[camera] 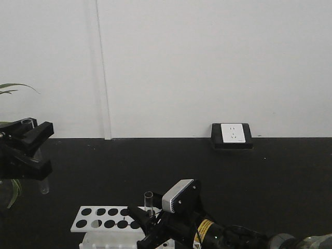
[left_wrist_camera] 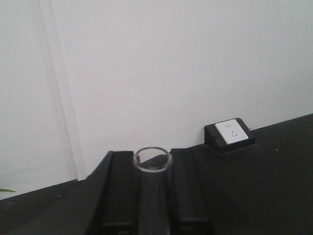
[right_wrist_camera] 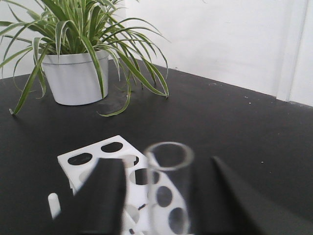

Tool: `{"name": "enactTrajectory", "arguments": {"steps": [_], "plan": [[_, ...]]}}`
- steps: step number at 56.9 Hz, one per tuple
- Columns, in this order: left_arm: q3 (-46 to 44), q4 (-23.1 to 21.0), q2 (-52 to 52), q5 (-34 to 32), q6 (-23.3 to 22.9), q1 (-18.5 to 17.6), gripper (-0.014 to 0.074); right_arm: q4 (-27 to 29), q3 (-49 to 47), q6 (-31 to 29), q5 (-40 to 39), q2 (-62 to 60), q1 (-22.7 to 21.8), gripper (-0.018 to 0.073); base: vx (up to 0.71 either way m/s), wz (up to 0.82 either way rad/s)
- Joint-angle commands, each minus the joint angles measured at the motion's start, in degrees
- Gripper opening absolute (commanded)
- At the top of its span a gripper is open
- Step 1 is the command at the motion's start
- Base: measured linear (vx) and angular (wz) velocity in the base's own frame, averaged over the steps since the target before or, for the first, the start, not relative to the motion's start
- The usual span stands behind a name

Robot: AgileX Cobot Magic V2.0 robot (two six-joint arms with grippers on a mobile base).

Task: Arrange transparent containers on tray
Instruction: 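Close both grippers on the test tubes and lift them from the rack, then raise both held test tubes clear of the rack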

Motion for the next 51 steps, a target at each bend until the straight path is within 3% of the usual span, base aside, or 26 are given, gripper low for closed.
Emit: {"name": "enactTrajectory", "arguments": {"steps": [1, 6, 29, 51], "plan": [[-1.55, -1.00, -1.63, -4.44, -0.61, -0.33, -0.0006, 1.25, -1.59, -0.31, -4.70, -2.99, -0.04, 0.0134, 0.00, 0.00], [-1.55, -1.00, -1.63, -4.44, -0.61, -0.33, -0.0006, 1.19, -1.59, -0.31, -4.70, -2.99, -0.04, -0.0015, 0.00, 0.00], [-1.55, -1.00, -1.63, -4.44, -0.61, -0.33, -0.0006, 1.45, -1.59, -0.31, 2.42, -14.09, -0.04, -0.0013, 0.00, 0.00], [-1.55, -0.94, -5.30, -2.81, -0.63, -0.33, -0.0006, 1.45, -1.59, 7.60, 29.82, -40.16, -0.04, -0.0013, 0.00, 0.00]]}}
